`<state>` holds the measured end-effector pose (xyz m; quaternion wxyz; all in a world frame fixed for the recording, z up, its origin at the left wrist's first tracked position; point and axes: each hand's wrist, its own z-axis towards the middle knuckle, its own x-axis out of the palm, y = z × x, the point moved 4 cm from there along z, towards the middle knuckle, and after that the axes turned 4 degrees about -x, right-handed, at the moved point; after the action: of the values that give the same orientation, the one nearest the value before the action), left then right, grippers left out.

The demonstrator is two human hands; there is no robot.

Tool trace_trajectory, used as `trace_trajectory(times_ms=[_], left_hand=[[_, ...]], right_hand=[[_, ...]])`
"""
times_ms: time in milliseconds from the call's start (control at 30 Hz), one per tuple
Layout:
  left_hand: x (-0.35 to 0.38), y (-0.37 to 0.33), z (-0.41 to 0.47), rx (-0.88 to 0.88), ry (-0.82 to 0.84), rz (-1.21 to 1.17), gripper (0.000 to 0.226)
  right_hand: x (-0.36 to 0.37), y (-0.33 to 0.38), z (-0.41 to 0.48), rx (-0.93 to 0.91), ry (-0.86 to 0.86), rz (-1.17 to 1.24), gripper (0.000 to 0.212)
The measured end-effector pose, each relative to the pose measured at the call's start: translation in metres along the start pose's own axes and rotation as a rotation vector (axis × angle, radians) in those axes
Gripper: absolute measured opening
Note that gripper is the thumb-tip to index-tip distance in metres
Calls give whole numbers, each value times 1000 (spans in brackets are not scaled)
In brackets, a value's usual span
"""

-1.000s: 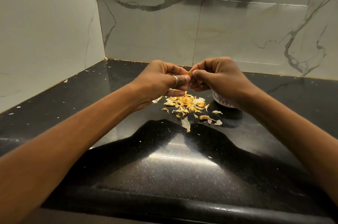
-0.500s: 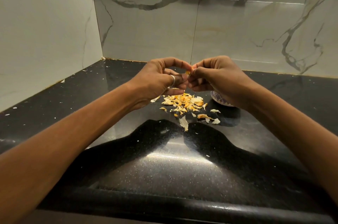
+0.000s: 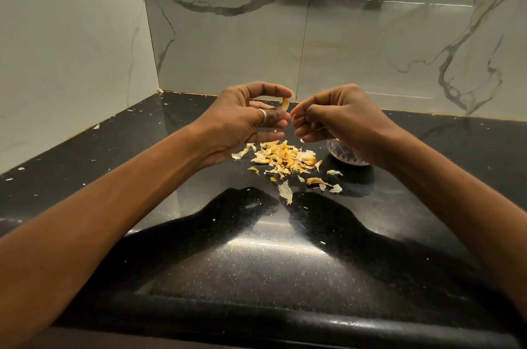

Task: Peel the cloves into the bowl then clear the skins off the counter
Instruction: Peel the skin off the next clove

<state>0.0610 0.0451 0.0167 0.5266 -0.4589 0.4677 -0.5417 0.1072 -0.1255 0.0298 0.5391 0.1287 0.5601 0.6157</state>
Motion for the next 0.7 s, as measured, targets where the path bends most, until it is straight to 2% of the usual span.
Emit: trace_trajectory(times_ms=[200,333,700], left_hand=[[5,1,-1,11,17,63,33],[5,0,-3,14,35,99,31],[8,0,-3,16,29,118,29]], right_hand=[[0,1,1,-65,-49,-88,9],[-1,1,2,-73,-58,-56,16],[0,3,0,-113,-26,-78,14]])
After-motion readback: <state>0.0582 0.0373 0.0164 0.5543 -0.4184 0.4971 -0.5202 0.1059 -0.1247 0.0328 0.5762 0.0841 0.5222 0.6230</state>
